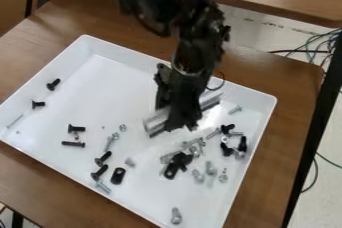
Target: Sweep into pile
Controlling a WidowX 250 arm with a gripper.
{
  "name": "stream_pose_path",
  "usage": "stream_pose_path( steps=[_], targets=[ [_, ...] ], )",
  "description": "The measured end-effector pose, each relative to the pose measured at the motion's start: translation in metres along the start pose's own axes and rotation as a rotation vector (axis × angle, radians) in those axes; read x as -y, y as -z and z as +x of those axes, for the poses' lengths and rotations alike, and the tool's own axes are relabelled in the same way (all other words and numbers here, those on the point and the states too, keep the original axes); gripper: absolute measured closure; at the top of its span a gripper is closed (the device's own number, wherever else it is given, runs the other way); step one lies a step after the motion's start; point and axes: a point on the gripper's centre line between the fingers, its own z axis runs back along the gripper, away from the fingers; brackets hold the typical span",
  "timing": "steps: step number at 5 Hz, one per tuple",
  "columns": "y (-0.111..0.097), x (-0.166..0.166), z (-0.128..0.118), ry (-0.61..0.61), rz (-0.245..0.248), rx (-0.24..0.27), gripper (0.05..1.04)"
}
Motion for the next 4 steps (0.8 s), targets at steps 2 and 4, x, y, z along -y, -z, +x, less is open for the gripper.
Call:
stream_pose_path(
  steps=[2, 4],
  targets=[
    [-0.002, -0.077, -0.032, 0.025, 0.086, -0.017, 0.722],
    [0.027, -0.156, -0.07, 0.358, 0.163, 0.059, 0.722]
  ],
)
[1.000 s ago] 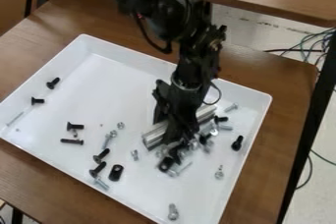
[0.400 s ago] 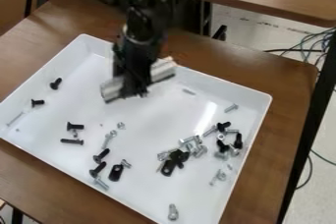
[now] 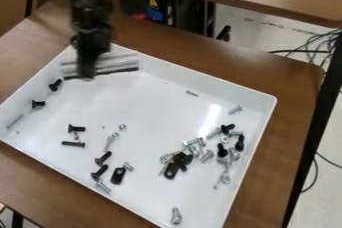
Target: Sweep into pile
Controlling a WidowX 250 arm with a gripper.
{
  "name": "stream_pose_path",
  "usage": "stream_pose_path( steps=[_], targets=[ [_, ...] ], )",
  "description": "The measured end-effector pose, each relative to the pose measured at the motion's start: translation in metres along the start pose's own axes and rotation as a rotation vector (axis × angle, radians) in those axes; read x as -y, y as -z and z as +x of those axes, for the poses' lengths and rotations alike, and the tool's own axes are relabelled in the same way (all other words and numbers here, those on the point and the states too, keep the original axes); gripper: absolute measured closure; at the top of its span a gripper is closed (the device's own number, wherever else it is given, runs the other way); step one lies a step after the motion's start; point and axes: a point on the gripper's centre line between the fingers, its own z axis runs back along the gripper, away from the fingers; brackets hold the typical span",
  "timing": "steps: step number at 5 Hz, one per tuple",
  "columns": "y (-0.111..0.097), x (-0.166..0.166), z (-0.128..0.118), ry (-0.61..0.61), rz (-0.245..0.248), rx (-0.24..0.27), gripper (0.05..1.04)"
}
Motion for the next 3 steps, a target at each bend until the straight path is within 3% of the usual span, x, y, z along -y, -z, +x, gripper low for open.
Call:
stream_pose_path(
  steps=[1, 3],
  targets=[
    [0.03, -0.02, -0.027, 0.038, -0.007, 0.043, 0.722],
    [0.05, -0.028, -0.029, 0.066, 0.018, 0.104, 0.722]
  ],
)
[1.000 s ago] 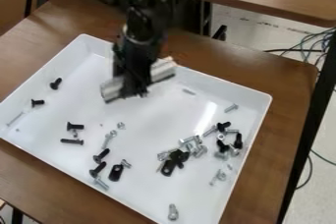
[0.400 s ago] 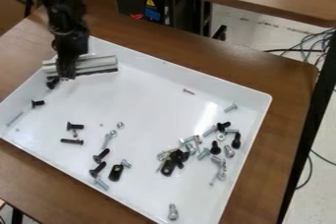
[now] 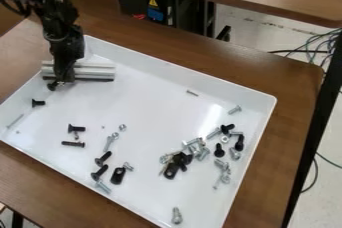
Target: Sweep into pile
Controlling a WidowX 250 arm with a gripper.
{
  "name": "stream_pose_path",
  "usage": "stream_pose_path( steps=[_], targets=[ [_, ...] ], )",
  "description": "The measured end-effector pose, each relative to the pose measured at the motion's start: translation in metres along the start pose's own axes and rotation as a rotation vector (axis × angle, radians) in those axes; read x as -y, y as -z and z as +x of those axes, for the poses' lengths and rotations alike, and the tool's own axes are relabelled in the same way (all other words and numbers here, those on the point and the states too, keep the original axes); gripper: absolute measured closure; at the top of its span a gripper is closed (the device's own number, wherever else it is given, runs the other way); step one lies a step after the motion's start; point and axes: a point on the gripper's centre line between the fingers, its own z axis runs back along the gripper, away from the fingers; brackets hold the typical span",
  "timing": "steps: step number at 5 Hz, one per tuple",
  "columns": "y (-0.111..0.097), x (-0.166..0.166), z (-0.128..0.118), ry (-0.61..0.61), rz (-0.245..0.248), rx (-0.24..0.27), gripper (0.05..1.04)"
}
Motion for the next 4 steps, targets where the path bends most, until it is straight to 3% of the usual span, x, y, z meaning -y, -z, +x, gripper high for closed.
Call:
stream_pose_path(
  steps=[2, 4],
  targets=[
    [0.006, 0.03, -0.003, -0.059, -0.012, -0.011, 0.722],
    [-0.001, 0.064, -0.014, -0.178, -0.033, -0.057, 0.722]
  ],
)
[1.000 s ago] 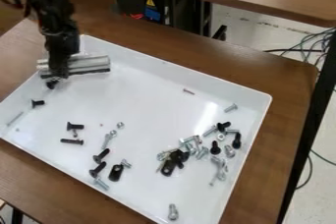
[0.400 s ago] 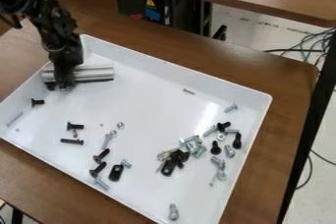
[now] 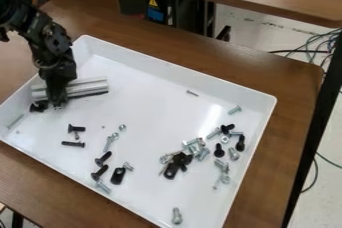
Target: Sweep into pile
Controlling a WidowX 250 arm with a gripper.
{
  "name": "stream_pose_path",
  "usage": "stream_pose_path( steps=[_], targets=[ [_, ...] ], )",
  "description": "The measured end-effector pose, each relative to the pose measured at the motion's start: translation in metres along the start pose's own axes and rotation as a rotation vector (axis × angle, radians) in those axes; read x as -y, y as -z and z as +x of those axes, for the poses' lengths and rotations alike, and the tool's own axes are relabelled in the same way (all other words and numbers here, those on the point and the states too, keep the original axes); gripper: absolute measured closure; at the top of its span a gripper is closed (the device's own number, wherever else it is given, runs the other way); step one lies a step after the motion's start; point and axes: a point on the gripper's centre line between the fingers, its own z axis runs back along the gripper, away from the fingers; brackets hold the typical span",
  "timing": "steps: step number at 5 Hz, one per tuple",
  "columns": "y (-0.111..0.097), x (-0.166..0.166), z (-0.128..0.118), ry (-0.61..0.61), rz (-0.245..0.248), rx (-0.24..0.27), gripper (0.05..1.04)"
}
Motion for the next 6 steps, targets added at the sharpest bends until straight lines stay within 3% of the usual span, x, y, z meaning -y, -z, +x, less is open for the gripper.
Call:
stream_pose_path(
  steps=[2, 3, 4, 6],
  targets=[
    [-0.002, 0.03, 0.0, -0.17, -0.035, -0.012, 0.722],
    [-0.004, 0.054, 0.027, -0.282, -0.054, -0.057, 0.722],
    [-0.011, 0.076, 0.055, -0.439, -0.037, -0.068, 0.722],
    [-0.036, 0.131, 0.118, -0.496, -0.032, -0.06, 0.722]
  ],
)
